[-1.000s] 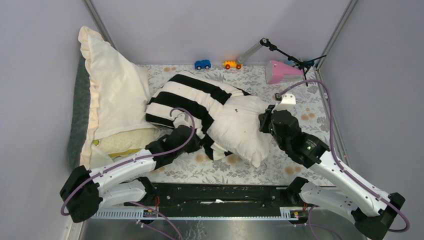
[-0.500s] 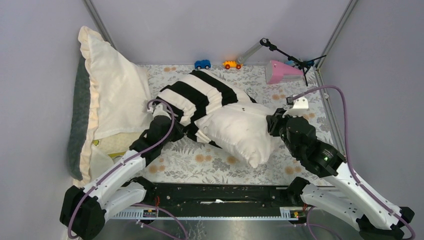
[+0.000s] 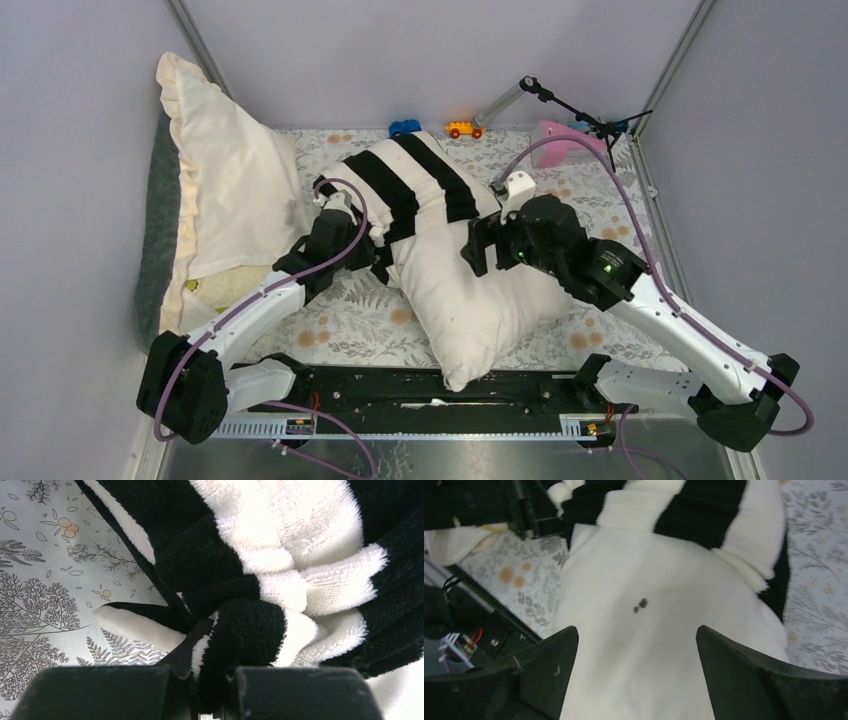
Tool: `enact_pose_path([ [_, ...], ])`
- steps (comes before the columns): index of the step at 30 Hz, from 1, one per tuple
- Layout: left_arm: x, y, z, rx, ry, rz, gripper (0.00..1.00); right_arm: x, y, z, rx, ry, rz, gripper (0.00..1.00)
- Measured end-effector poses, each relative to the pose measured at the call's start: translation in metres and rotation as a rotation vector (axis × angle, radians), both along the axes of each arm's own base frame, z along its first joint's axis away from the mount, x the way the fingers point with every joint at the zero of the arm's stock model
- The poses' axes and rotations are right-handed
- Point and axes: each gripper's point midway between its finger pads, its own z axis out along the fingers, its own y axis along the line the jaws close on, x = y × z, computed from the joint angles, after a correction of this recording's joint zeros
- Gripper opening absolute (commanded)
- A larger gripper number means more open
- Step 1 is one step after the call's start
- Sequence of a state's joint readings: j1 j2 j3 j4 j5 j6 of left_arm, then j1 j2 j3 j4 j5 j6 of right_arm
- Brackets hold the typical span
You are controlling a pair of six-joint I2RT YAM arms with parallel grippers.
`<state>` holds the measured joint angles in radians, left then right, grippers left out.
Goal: Remove the pillowcase from the pillow
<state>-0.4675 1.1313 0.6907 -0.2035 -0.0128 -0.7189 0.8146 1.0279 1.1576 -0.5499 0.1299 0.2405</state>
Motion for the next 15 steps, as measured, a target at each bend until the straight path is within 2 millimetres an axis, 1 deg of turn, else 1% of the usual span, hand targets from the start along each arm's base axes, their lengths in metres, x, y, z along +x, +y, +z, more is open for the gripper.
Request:
enact_pose_path([
  [2, 0.000, -0.001, -0.002, 0.001, 0.005, -0.007, 0.00, -0.010, 0.015, -0.001, -0.008, 0.008, 0.061, 0.99],
  [6, 0.001, -0.006, -0.002, -0.012, 0.001, -0.029, 0.00, -0.046, 0.045, -0.015, -0.064, 0.024, 0.206, 1.00],
  [8, 0.002, -0.008, -0.001, -0.015, -0.003, -0.038, 0.00, -0.062, 0.056, -0.021, -0.090, 0.022, 0.257, 1.00],
  [11, 0.003, -0.011, 0.000, -0.019, -0.006, -0.048, 0.00, -0.079, 0.067, -0.035, -0.164, 0.014, 0.299, 1.00],
  [13, 0.005, -0.015, 0.001, -0.028, -0.014, -0.063, 0.00, -0.084, 0.069, -0.048, -0.236, 0.008, 0.307, 1.00],
  [15, 0.005, -0.018, 0.002, -0.035, -0.019, -0.076, 0.00, -0.084, 0.066, -0.063, -0.316, 0.003, 0.303, 1.00],
])
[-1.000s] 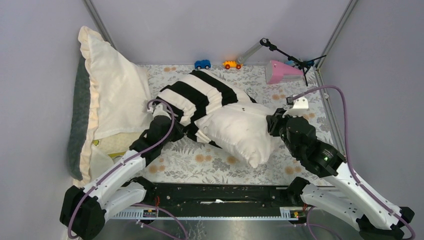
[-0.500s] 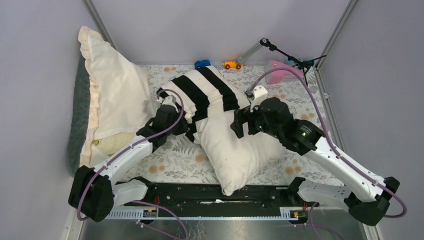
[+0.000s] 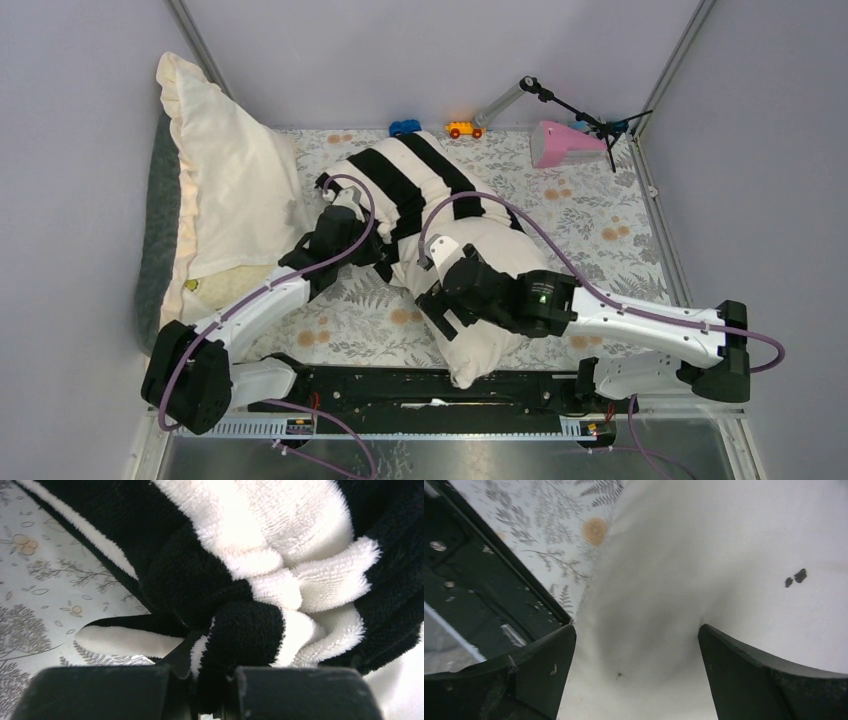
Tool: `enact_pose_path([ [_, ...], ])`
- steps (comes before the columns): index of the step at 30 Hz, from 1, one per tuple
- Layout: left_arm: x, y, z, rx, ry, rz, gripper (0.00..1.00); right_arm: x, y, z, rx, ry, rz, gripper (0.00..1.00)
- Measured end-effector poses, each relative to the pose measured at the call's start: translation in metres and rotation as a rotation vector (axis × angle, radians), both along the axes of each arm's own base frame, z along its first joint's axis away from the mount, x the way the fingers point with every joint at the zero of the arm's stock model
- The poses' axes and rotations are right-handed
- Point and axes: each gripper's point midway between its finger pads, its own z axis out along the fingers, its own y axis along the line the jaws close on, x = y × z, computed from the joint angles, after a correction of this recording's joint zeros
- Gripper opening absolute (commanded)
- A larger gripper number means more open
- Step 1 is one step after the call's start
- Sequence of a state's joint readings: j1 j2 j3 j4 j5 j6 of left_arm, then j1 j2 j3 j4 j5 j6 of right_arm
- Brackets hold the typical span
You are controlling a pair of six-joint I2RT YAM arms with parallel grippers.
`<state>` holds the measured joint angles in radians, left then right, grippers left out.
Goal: Remove the pillowcase from the pillow
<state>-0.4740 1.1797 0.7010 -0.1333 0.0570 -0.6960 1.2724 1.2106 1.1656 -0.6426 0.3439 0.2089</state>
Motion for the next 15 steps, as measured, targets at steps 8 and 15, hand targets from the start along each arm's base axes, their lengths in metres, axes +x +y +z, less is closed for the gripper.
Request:
enact_pose_path([
  [8, 0.004, -0.021, 0.005, -0.002, -0.022, -0.077, 0.00, 0.003, -0.022, -0.035, -0.152, -0.022, -0.006, 1.00],
  [15, 0.008, -0.023, 0.010, 0.025, -0.017, -0.082, 0.00, 0.020, -0.037, -0.055, -0.253, -0.085, -0.091, 0.03],
])
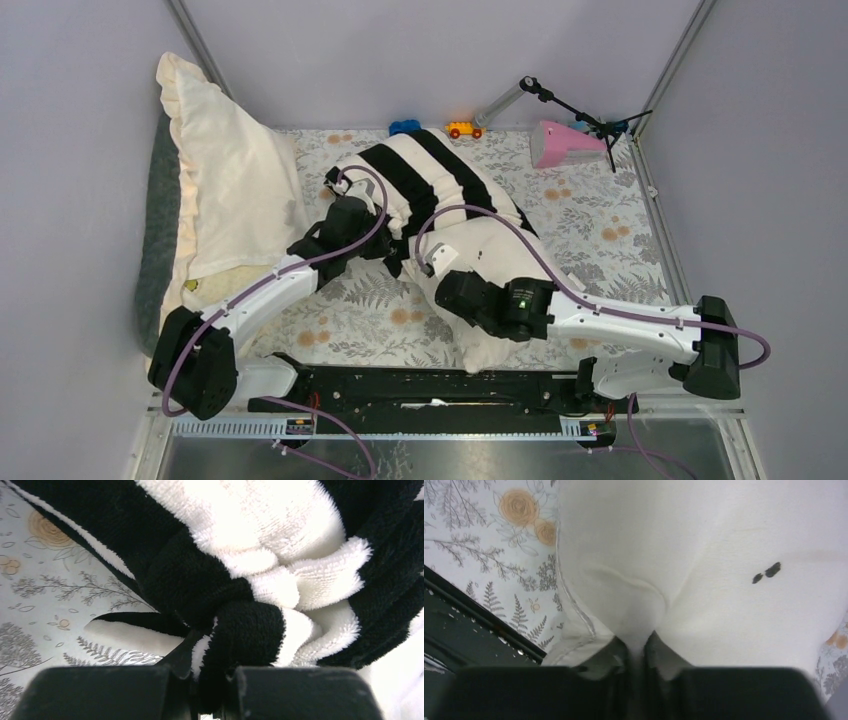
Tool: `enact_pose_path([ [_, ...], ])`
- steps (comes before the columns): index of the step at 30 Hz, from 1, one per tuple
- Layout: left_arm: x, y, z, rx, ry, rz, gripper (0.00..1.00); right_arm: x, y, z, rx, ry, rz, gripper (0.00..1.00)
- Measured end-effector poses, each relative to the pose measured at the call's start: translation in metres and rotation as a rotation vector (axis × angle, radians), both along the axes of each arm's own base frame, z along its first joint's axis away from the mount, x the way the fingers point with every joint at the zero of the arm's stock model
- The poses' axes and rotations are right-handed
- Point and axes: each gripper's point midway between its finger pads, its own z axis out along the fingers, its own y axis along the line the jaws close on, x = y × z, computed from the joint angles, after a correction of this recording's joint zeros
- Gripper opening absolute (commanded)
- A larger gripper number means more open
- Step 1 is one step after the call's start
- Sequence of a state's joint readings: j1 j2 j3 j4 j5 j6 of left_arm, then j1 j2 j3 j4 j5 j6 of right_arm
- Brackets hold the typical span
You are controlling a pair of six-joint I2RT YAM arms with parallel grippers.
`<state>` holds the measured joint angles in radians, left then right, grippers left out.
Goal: Remove the pillowcase from the pillow
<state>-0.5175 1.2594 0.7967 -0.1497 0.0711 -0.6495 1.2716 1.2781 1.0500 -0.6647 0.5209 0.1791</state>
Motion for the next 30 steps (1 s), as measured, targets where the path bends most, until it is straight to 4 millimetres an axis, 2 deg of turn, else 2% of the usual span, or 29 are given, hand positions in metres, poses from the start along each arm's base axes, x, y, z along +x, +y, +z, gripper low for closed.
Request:
enact_pose_path([
  [1, 0.000, 0.002, 0.000, 0.013, 0.002, 0.006, 0.00, 0.003, 0.000, 0.002, 0.012, -0.012, -0.017, 0.00],
  [4, 0.001, 0.015, 0.005, 0.087, 0.011, 0.051, 0.00, 0.013, -0.002, 0.016, 0.107, -0.028, -0.071, 0.00],
  [6, 0.002, 0.024, 0.020, 0.132, 0.005, 0.081, 0.00, 0.020, -0.007, 0.029, 0.202, -0.017, -0.105, 0.00],
  [10, 0.004, 0.032, 0.084, 0.149, -0.089, 0.100, 0.00, 0.036, -0.012, 0.061, 0.416, 0.003, -0.157, 0.00],
  [12, 0.001, 0.034, 0.125, 0.136, -0.152, 0.090, 0.00, 0.036, 0.000, 0.075, 0.523, 0.041, -0.127, 0.00],
  [14, -0.003, 0.037, 0.156, 0.137, -0.189, 0.081, 0.00, 0.033, 0.012, 0.080, 0.587, 0.089, -0.085, 0.00],
  [17, -0.004, 0.041, 0.192, 0.156, -0.225, 0.070, 0.00, 0.031, 0.027, 0.099, 0.735, 0.188, -0.026, 0.00],
  [19, 0.000, 0.041, 0.207, 0.164, -0.249, 0.069, 0.02, 0.040, 0.023, 0.112, 0.825, 0.226, -0.035, 0.00],
  [21, 0.007, 0.038, 0.210, 0.173, -0.254, 0.070, 0.08, 0.056, 0.010, 0.120, 0.895, 0.243, -0.092, 0.00],
  [23, 0.012, 0.036, 0.203, 0.188, -0.238, 0.068, 0.17, 0.074, -0.007, 0.115, 0.942, 0.262, -0.182, 0.00],
  [25, 0.018, 0.032, 0.188, 0.207, -0.211, 0.060, 0.31, 0.090, -0.025, 0.097, 0.972, 0.306, -0.290, 0.00],
  [27, 0.024, 0.028, 0.172, 0.224, -0.187, 0.052, 0.54, 0.103, -0.038, 0.075, 0.994, 0.351, -0.383, 0.00],
  [30, 0.030, 0.023, 0.148, 0.217, -0.154, 0.048, 0.77, 0.112, -0.050, 0.046, 1.005, 0.397, -0.478, 0.00],
])
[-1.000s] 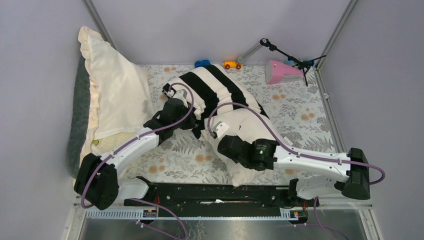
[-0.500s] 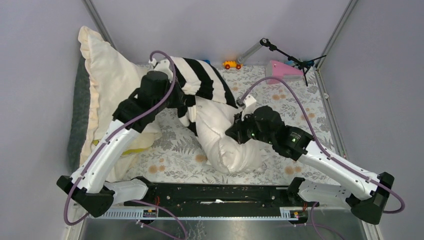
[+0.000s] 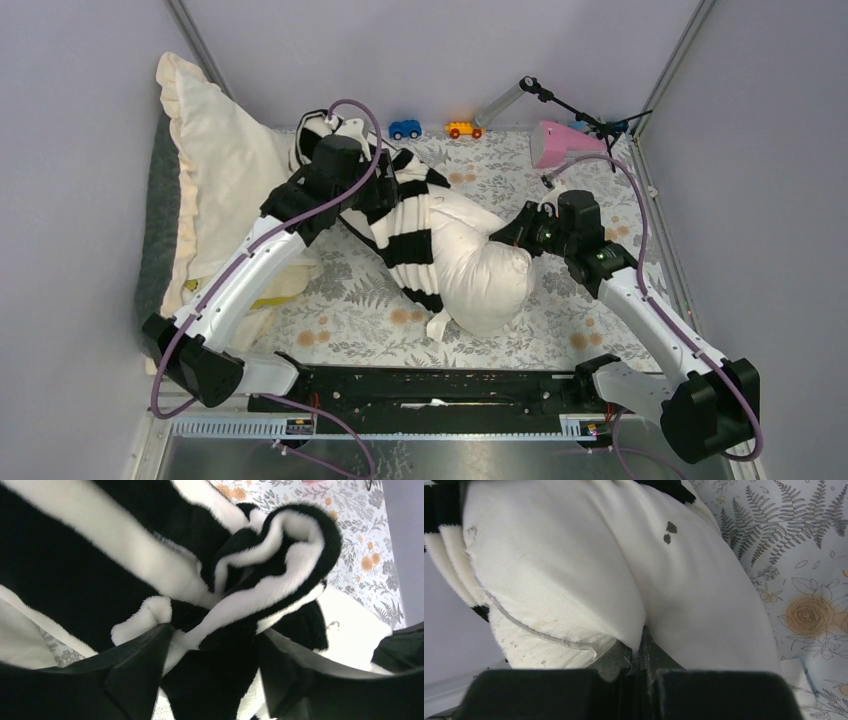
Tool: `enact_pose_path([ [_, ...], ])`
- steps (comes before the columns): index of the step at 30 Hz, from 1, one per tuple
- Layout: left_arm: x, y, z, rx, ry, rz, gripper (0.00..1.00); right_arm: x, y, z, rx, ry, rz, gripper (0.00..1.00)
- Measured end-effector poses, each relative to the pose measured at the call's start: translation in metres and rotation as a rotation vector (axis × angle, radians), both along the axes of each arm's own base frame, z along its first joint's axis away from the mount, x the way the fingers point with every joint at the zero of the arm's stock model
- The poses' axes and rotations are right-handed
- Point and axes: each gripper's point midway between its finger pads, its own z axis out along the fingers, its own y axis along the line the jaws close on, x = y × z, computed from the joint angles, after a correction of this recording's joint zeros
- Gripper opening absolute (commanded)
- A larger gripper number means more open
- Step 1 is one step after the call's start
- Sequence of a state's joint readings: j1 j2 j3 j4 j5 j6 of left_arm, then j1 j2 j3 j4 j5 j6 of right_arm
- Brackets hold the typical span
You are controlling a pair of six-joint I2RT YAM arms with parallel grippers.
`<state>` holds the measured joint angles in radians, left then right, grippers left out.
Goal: Remove the pillowcase from the pillow
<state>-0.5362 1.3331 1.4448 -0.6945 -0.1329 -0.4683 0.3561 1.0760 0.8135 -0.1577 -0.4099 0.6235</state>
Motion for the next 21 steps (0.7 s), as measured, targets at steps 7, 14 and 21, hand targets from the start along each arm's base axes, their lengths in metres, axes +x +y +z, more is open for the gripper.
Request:
enact_pose_path([
  [7, -0.029, -0.013, 0.006, -0.142, -0.047, -0.105, 0.99, 0.009, -0.013, -0.002, -0.025, -0.042, -0.079, 0.00],
  [14, -0.089, -0.043, 0.038, -0.342, -0.135, -0.336, 0.99, 0.020, -0.030, -0.004, -0.105, -0.094, -0.151, 0.00],
  [21, -0.115, -0.079, -0.046, -0.276, 0.035, -0.362, 0.99, 0.022, -0.034, -0.005, -0.127, -0.105, -0.167, 0.00],
])
